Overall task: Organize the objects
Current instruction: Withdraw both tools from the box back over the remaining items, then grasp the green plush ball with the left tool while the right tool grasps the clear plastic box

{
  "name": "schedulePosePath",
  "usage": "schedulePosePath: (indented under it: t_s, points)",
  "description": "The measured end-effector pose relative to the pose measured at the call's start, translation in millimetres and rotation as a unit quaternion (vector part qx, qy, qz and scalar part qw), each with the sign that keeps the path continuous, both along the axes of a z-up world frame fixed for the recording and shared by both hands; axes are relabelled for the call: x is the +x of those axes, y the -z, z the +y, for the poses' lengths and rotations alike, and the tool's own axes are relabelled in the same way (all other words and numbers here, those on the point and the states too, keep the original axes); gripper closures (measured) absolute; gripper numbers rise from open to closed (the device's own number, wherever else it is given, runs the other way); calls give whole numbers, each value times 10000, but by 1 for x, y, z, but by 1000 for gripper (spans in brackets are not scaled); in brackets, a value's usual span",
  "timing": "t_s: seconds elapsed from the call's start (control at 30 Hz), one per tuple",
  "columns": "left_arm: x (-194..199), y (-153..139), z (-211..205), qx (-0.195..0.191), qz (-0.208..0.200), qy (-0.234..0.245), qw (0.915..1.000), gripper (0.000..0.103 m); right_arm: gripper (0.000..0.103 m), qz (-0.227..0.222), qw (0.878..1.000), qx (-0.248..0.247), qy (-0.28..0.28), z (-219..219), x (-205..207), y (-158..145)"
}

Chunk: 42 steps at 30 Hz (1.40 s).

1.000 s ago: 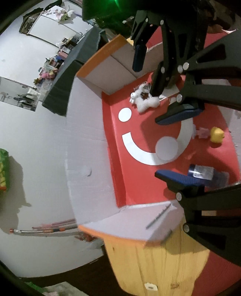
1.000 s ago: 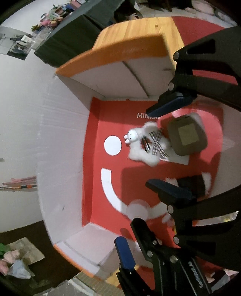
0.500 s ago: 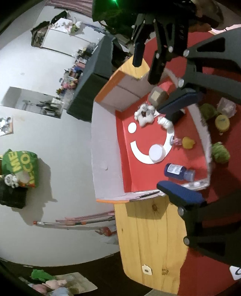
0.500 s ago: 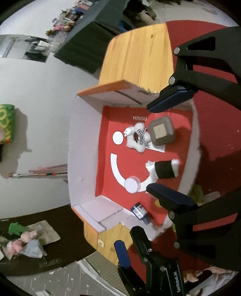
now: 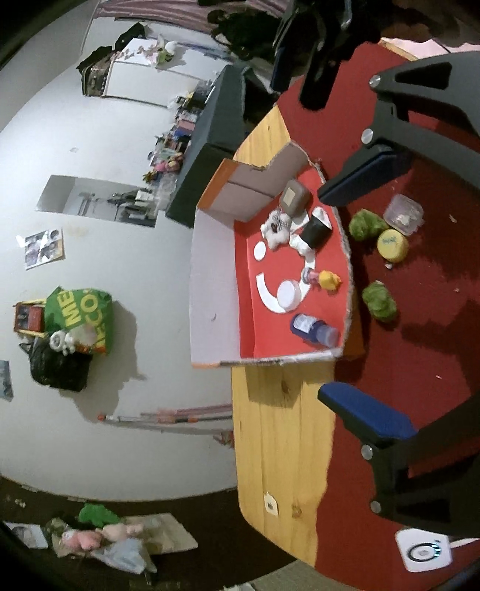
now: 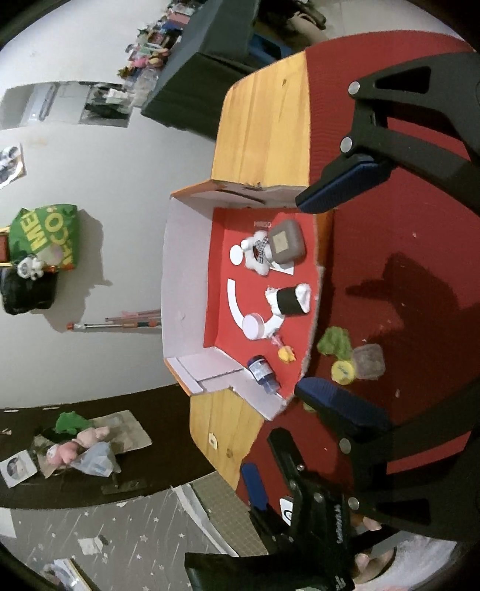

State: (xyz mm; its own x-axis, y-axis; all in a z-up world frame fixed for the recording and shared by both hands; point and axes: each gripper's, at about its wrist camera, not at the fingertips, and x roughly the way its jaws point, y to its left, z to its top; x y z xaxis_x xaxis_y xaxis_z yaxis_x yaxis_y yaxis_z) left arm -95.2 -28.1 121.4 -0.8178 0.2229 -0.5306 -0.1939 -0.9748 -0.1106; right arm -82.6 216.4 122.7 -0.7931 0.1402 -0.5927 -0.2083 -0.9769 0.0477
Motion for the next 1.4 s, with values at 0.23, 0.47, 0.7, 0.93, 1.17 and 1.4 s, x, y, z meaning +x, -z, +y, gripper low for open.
schedulePosePath:
  t_s: [0.23, 0.47, 0.7, 0.93, 1.17, 1.4]
  points:
    - [25, 7, -8, 95, 124, -253, 9996, 0, 9, 170, 9998, 25, 62, -15, 22, 16]
    - [40, 30, -13, 230, -113, -387, 9989, 0, 9, 39, 10000, 41, -40, -29, 26, 41]
    - [42, 58, -7, 36, -483, -396, 9980, 0, 9, -372, 9989, -134, -244, -37, 9, 73]
    - [33, 68, -6, -5, -683, -321, 9971, 0, 9, -479, 9981, -221, -308, -38, 0, 80]
    - [15, 70, -11, -12, -909, -106, 9958, 0, 9, -827, 9951, -289, -450, -36, -20, 88]
    - [-18, 73, -9, -323, -1139, 299, 9925, 7, 9, -1414, 9865, -260, -789, -37, -49, 102]
